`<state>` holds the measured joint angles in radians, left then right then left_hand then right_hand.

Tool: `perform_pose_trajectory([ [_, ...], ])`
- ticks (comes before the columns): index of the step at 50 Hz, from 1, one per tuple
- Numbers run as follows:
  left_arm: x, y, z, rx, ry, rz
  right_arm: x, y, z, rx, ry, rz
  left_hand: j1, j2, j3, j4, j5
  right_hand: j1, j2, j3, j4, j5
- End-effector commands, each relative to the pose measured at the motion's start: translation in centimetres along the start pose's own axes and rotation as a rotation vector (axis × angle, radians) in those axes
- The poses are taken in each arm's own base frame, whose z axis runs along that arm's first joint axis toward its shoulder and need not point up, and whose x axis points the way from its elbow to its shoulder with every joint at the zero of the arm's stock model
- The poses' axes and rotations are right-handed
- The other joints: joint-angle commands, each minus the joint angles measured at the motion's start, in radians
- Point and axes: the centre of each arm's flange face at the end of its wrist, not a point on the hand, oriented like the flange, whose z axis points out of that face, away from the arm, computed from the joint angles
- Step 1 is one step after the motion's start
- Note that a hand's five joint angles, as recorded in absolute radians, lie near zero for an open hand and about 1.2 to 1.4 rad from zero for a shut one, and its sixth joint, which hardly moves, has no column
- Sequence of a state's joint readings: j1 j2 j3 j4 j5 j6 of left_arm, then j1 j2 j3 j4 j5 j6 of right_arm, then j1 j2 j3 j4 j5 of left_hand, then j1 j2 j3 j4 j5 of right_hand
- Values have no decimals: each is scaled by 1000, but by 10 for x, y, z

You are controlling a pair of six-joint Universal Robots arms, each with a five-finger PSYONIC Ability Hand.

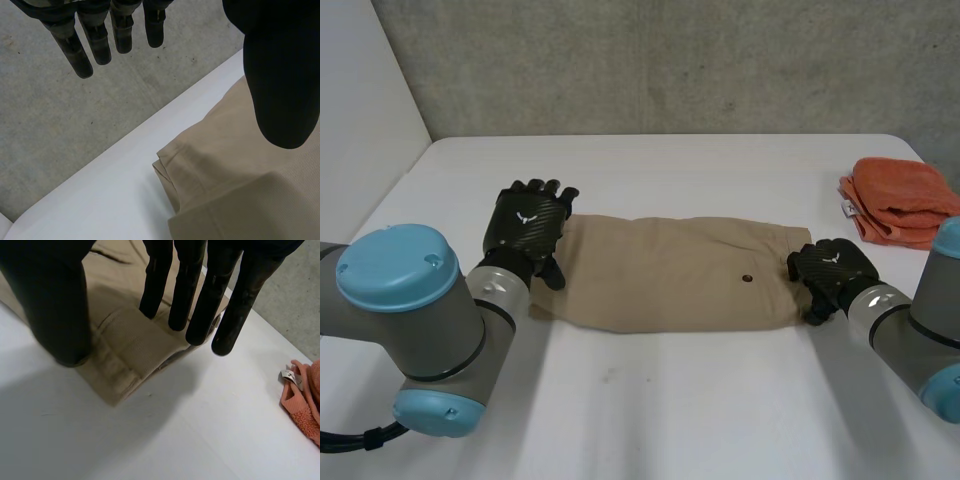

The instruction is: Fold the laundry.

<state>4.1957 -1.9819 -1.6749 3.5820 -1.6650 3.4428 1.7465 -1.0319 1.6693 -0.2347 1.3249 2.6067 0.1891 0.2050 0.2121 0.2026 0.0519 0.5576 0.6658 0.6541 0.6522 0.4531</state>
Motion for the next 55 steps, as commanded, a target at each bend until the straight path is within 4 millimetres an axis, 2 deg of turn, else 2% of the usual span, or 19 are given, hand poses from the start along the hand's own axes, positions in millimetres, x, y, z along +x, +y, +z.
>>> perform_pose_trajectory([
  [1,0,3,0,-10,1,5,4,6,11,-5,28,-12,4,-12,-19,-10,-34,839,730,742,744,769],
  [5,1,5,-1,-16,3,5,21,6,8,-22,86,-1,7,-9,-16,-7,-31,839,730,742,744,769],
  [10,-1,1,-4,-9,-3,5,68,-9,-13,-24,219,-29,7,-9,-16,-7,-31,839,730,742,744,769],
  [13,-2,-2,-5,-1,-7,4,89,-6,-21,-73,261,-89,4,-12,-19,-10,-34,839,730,742,744,769],
  [19,-4,-8,-5,14,-15,1,103,-15,-23,-92,290,-262,-2,-18,-25,-16,-39,839,730,742,744,769],
  [23,-5,-13,-5,31,-18,-1,70,-63,-21,50,250,-330,-8,-24,-31,-21,-45,839,730,742,744,769],
  [24,-5,-14,-5,34,-19,-1,50,-83,-21,124,212,-350,-8,-24,-31,-21,-45,839,730,742,744,769],
  [30,-10,-28,-4,74,-38,-6,-20,-128,-32,338,66,-428,-11,-27,-34,-24,-48,839,730,742,744,769],
  [31,-11,-30,-5,78,-39,-8,-48,-136,-39,401,-9,-454,-11,-27,-34,-24,-48,839,730,742,744,769],
  [35,-14,-38,-4,104,-50,-28,-123,-127,-51,476,-255,-511,-11,-27,-34,-24,-48,839,730,742,744,769],
  [40,-16,-46,-1,127,-55,-58,-156,-110,-54,472,-411,-501,-11,-27,-34,-24,-48,839,730,742,744,769],
  [41,-16,-48,0,135,-53,-66,-156,-110,-55,469,-417,-495,-11,-27,-34,-24,-48,828,720,732,733,758],
  [42,-16,-50,1,141,-55,-70,-156,-111,-56,466,-423,-490,-11,-27,-34,-24,-48,656,548,560,562,586],
  [43,-16,-52,2,147,-55,-72,-155,-112,-58,458,-430,-471,-11,-27,-34,-24,-48,306,198,209,211,236],
  [45,-16,-57,4,164,-54,-81,-154,-114,-58,450,-429,-438,-8,-24,-31,-21,-45,-25,-133,-121,-119,-95],
  [46,-15,-60,4,172,-51,-83,-148,-117,-57,439,-413,-388,-8,-24,-31,-21,-45,-326,-434,-422,-420,-396],
  [49,-6,-71,6,203,-21,-93,-121,-127,-51,417,-351,-255,-8,-24,-31,-21,-45,-383,-491,-480,-478,-453],
  [50,-2,-74,6,210,-10,-94,-96,-136,-47,408,-293,-133,-5,-21,-28,-18,-42,-383,-491,-480,-478,-453],
  [55,31,-74,11,195,85,-95,-42,-150,-43,390,-215,203,-2,-18,-25,-16,-39,-383,-491,-480,-478,-453],
])
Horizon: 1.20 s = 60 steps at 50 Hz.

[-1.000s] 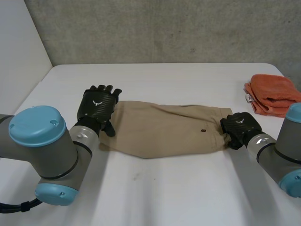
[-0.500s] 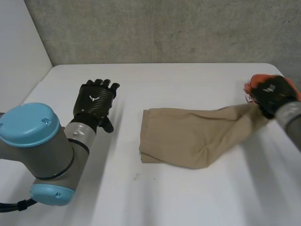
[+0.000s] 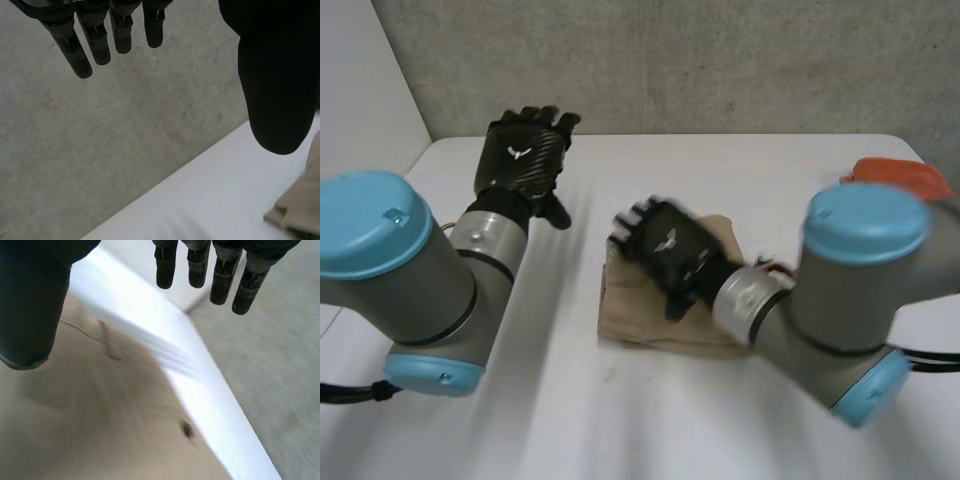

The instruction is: Fold the laundry.

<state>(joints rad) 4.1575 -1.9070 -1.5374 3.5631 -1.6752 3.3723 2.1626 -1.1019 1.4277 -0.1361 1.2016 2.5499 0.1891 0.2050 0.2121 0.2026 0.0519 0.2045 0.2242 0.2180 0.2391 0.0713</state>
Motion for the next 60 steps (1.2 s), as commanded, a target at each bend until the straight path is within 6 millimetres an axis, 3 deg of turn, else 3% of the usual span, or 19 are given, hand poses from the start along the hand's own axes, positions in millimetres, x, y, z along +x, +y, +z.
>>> perform_pose_trajectory([
  [1,49,2,5,-22,149,-18,80,-2,-15,22,223,433,1,-15,-22,-13,-36,-30,-50,-44,-65,-71],
  [4,67,11,3,-70,215,-28,77,14,-10,-45,202,507,7,-9,-16,-7,-31,-30,-50,-44,-65,-71],
  [9,89,52,2,-255,278,-29,67,45,0,-186,167,530,21,5,-2,8,-16,-30,-50,-44,-65,-71],
  [15,91,94,-8,-467,267,25,55,85,12,-353,168,467,27,11,4,14,-10,-30,-50,-44,-65,-71],
  [19,86,100,-10,-503,220,49,51,101,15,-419,192,409,27,11,4,14,-10,-30,-50,-44,-65,-71],
  [23,83,98,-9,-506,214,52,53,103,13,-442,218,361,24,8,1,11,-13,-30,-50,-44,-65,-71],
  [27,83,83,-8,-471,225,54,60,94,8,-421,241,361,19,3,-4,5,-19,-30,-50,-44,-65,-71],
  [35,65,5,-6,-283,263,-20,80,49,-16,-269,347,336,7,-9,-16,-7,-31,-30,-50,-44,-65,-71],
  [36,56,-12,-6,-242,256,-37,81,44,-19,-254,357,333,4,-12,-19,-10,-33,-30,-50,-44,-65,-71],
  [38,45,-25,-4,-211,242,-58,83,32,-31,-220,383,324,10,-6,-13,-4,-28,-30,-50,-44,-65,-71],
  [41,30,-48,-6,-177,245,-113,73,22,-45,-206,377,323,36,20,13,23,-1,-30,-50,-44,-65,-71],
  [44,22,-66,-13,-176,302,-164,64,26,-51,-224,359,334,45,29,22,31,8,-30,-50,-44,-65,-71],
  [49,9,-76,-17,-216,340,-203,38,41,-55,-234,316,327,51,35,28,37,13,-30,-50,-44,-65,-71],
  [54,7,-73,-19,-242,336,-218,5,41,-50,-174,238,299,51,35,28,37,13,-30,-50,-44,-65,-71],
  [60,7,-71,-19,-250,337,-220,-18,66,-41,-211,195,275,51,35,28,37,13,-30,-50,-44,-65,-71],
])
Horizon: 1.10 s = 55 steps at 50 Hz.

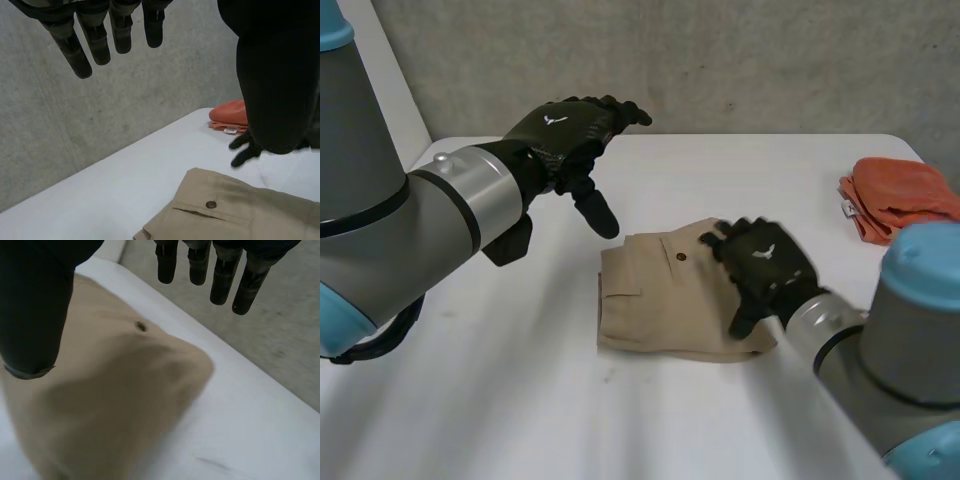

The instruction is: Fold the laundry.

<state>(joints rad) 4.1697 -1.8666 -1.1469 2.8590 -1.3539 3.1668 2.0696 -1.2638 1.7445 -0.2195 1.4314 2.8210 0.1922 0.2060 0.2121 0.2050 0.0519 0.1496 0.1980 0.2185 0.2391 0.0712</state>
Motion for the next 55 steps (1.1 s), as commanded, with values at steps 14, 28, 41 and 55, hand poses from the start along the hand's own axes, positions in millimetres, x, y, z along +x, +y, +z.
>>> perform_pose_trajectory([
  [14,0,7,2,-23,-4,-8,-41,50,24,14,-72,-110,42,28,22,29,8,25,-23,-44,-65,-71],
  [28,1,11,1,-35,-3,-14,-41,58,42,62,-40,-158,33,19,13,20,-1,170,122,101,81,74],
  [41,1,13,1,-41,-1,-17,-37,58,52,61,1,-181,27,13,7,14,-7,317,268,248,227,221],
  [55,4,13,0,-38,6,-15,-30,42,68,120,30,-179,27,13,7,14,-7,522,474,454,433,426],
])
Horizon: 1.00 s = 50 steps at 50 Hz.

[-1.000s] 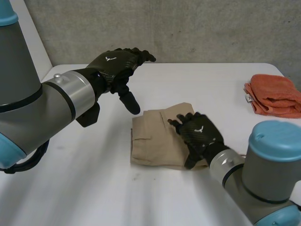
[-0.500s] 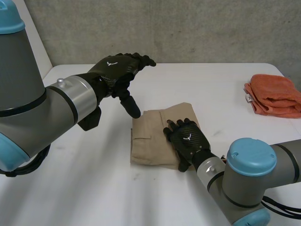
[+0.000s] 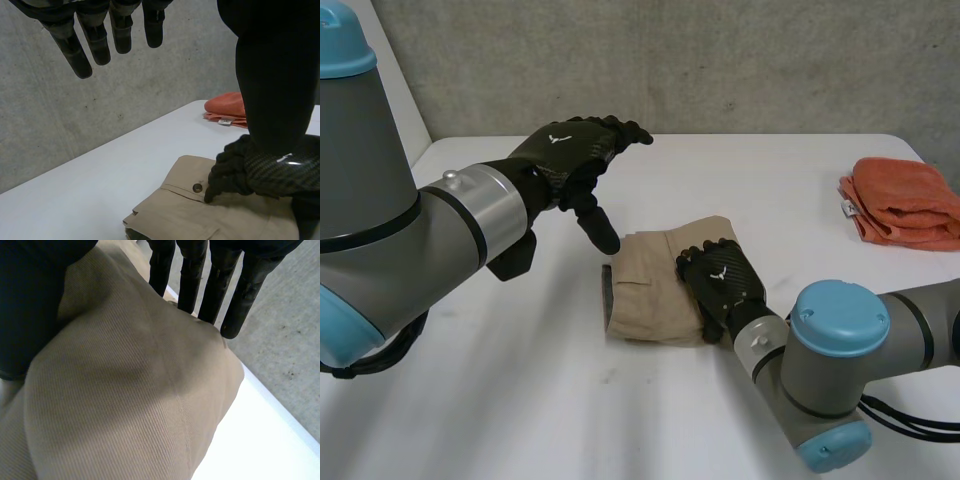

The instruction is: Fold the laundry.

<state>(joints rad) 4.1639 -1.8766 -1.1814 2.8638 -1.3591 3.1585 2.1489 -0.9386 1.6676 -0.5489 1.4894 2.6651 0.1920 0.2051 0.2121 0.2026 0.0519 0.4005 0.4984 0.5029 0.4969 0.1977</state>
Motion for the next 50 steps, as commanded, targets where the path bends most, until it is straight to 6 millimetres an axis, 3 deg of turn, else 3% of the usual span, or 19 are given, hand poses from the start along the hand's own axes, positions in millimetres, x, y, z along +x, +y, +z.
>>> perform_pose_trajectory([
  [1,2,0,-1,-1,5,1,7,-10,12,38,21,2,27,14,7,17,-7,286,188,184,190,314],
  [9,2,0,-1,-1,5,-1,5,-6,18,34,16,1,27,14,7,17,-7,515,417,412,418,543],
  [13,2,1,0,-1,7,-1,5,-5,19,26,11,0,27,14,7,17,-7,946,848,843,849,974],
  [19,2,2,0,-5,5,0,16,-8,20,-19,5,-12,27,14,7,17,-7,996,898,893,899,1024],
  [25,2,2,0,-5,5,-2,64,8,28,-117,55,-23,27,14,7,17,-7,996,898,893,899,1024],
  [29,1,3,1,-7,5,-2,104,18,34,-125,100,-71,27,14,7,17,-7,996,898,893,899,1024],
  [37,0,5,2,-11,2,-3,164,35,42,-122,178,-160,27,14,7,17,-7,996,898,893,899,1024],
  [42,0,6,4,-13,2,-4,179,47,57,-92,167,-167,27,14,7,17,-7,996,898,893,899,1024],
  [47,-2,11,9,-14,-1,-4,204,37,80,2,205,-203,30,17,10,20,-4,996,898,893,899,1024],
  [50,-2,13,10,-19,-2,-5,241,18,94,83,302,-250,30,17,10,20,-4,996,898,893,899,1024],
])
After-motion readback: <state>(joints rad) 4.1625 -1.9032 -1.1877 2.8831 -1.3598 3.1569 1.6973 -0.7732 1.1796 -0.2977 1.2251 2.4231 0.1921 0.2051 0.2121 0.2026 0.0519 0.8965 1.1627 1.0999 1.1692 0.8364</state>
